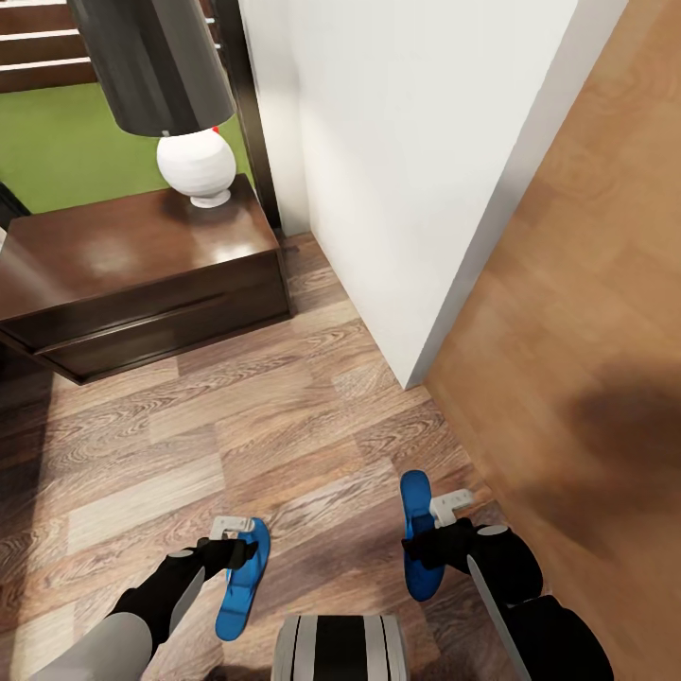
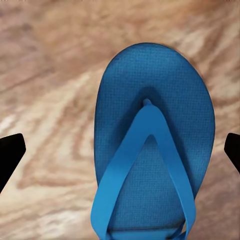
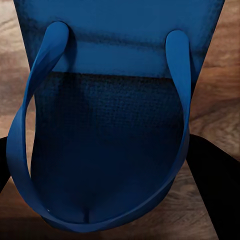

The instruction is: In the bedroom, move the book from the bed onto either nightstand, and place the two sandals side by side next to the bed.

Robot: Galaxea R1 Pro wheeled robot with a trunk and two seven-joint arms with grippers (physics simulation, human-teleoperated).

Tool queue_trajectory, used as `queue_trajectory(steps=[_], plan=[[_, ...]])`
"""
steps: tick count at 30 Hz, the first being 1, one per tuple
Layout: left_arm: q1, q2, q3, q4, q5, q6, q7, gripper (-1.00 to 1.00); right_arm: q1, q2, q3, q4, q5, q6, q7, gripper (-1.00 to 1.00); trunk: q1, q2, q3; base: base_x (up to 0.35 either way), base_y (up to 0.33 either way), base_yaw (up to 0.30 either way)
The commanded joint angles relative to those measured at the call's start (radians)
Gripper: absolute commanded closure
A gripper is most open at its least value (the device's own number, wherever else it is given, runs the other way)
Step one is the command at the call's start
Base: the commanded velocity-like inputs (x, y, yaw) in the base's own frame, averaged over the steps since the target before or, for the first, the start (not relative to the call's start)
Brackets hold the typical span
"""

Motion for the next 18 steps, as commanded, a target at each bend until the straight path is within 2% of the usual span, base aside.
queue_trajectory(steps=[1,4,10,18], plan=[[0.0,0.0,0.004,-0.002,-0.006,0.006,-0.005,-1.0,-0.001,-0.001,0.001,-0.001,0.008,0.004,0.007,1.0,0.0,0.0,-0.001,0.0,0.0,0.0],[0.0,0.0,0.004,-0.002,-0.006,0.006,-0.005,-1.0,-0.001,-0.001,0.001,-0.001,0.008,0.004,0.007,1.0,0.0,0.0,-0.001,0.0,0.0,0.0],[-0.001,0.0,0.004,-0.002,-0.006,0.005,-0.005,-1.0,-0.001,-0.001,0.001,-0.001,0.008,0.004,0.007,1.0,0.003,-0.002,-0.024,0.0,0.0,0.0],[-0.001,-0.002,0.004,-0.002,-0.006,0.005,-0.005,-1.0,-0.001,-0.001,0.001,-0.001,0.008,0.004,0.007,1.0,0.003,-0.002,-0.024,0.0,0.0,0.0]])
